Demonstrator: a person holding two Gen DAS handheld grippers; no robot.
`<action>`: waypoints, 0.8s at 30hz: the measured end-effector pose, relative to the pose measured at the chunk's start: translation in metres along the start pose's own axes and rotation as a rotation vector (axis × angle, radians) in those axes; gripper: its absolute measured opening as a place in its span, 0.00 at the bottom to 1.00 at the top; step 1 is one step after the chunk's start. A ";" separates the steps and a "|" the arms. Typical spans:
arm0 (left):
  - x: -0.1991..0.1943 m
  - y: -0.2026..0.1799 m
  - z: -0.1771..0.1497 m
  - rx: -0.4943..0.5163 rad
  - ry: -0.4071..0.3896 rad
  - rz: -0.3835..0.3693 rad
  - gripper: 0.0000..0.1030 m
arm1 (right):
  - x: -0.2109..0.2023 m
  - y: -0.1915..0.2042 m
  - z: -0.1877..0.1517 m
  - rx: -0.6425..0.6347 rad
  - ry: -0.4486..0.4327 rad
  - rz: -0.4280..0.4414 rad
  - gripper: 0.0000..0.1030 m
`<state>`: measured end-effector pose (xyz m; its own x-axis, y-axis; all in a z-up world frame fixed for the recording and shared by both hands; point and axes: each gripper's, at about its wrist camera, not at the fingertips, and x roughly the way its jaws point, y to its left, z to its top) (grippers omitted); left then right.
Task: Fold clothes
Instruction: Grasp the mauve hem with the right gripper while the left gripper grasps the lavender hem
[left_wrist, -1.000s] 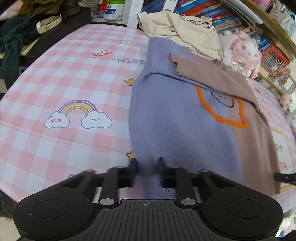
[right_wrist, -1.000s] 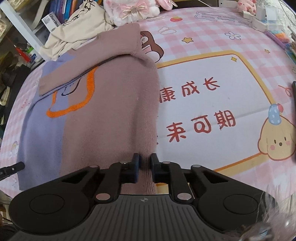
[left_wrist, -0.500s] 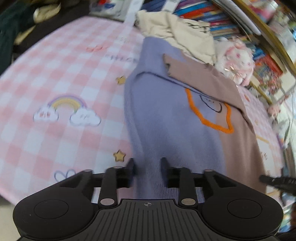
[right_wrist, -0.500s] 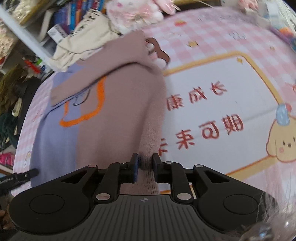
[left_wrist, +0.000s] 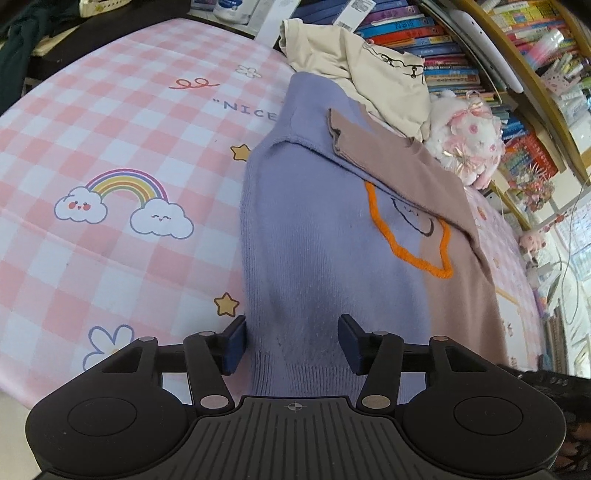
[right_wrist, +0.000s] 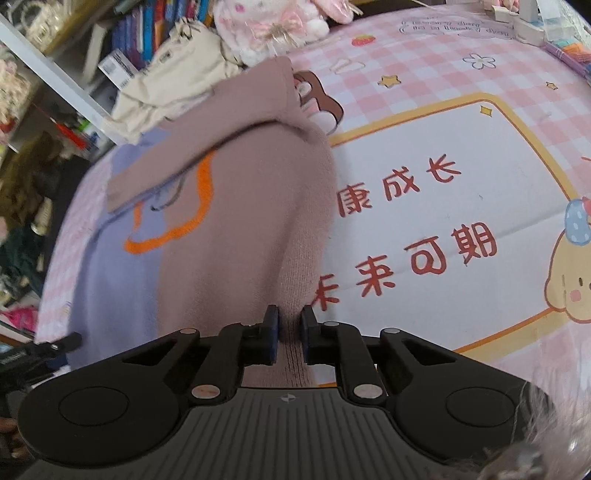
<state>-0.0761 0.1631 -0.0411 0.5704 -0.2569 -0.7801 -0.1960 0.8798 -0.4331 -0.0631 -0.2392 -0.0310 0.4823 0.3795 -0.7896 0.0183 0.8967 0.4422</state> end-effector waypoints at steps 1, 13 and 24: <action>0.000 -0.001 0.000 0.012 0.001 0.006 0.49 | -0.002 0.000 0.000 0.004 -0.011 0.009 0.11; 0.001 0.000 0.002 0.051 0.012 0.053 0.16 | -0.010 -0.002 -0.002 0.028 -0.019 0.046 0.11; 0.004 0.008 0.008 -0.004 0.027 0.019 0.19 | 0.011 0.002 0.000 -0.003 0.023 -0.003 0.18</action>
<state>-0.0686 0.1725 -0.0440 0.5447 -0.2514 -0.8001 -0.2096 0.8829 -0.4201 -0.0580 -0.2330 -0.0385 0.4618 0.3818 -0.8006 0.0170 0.8986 0.4384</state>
